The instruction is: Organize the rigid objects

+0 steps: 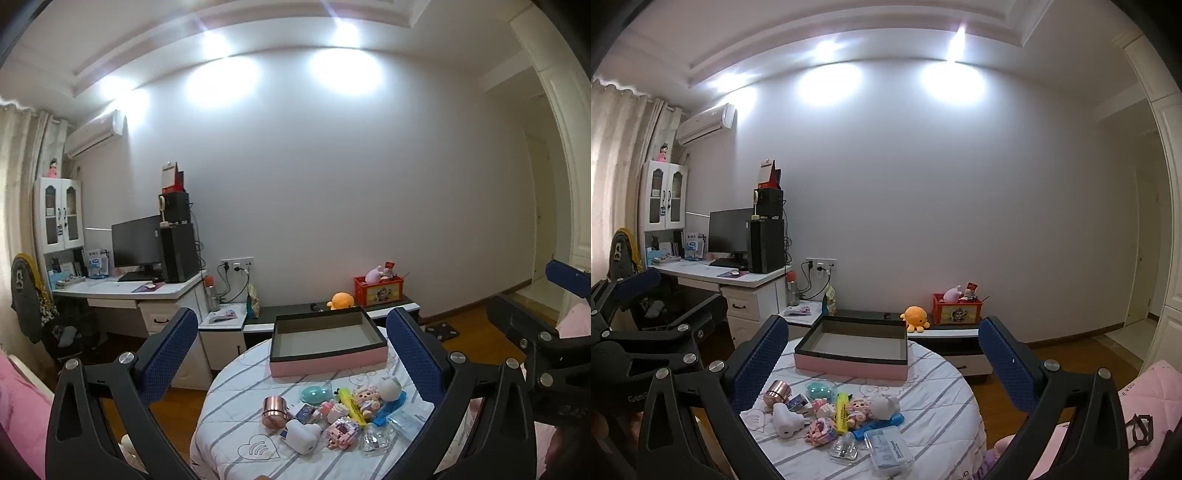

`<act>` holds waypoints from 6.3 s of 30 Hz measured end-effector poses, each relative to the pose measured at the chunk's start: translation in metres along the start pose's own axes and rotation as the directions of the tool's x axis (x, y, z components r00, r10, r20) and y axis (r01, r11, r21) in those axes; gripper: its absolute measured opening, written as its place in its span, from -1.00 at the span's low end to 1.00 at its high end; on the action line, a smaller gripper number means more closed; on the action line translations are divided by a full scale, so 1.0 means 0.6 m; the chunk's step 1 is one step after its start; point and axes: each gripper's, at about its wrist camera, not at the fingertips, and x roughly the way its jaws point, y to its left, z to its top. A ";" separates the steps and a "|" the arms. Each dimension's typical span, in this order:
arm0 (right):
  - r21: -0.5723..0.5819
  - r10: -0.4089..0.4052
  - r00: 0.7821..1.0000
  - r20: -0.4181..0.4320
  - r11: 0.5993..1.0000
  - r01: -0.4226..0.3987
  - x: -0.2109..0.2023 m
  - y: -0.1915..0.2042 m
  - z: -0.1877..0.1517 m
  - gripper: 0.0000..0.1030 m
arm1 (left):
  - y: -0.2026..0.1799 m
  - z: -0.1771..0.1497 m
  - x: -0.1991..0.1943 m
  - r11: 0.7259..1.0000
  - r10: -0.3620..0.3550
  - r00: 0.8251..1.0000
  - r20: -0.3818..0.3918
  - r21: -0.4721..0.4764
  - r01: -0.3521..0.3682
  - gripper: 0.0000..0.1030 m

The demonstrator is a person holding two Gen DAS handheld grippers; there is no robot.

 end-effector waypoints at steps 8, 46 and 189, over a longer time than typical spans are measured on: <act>-0.010 -0.002 1.000 0.010 1.000 0.002 0.002 0.002 0.004 1.00 | 0.008 0.002 0.006 0.999 -0.017 1.000 -0.004 -0.040 0.017 1.00; -0.018 -0.015 0.999 0.031 1.000 0.015 0.006 0.009 0.009 1.00 | 0.015 0.000 0.008 0.998 -0.021 1.000 0.021 -0.056 0.022 1.00; 0.043 0.165 0.811 -0.562 0.985 -0.170 0.328 -0.073 -0.375 0.52 | -0.021 -0.355 0.336 0.997 -0.081 0.816 -0.573 -0.034 0.074 0.08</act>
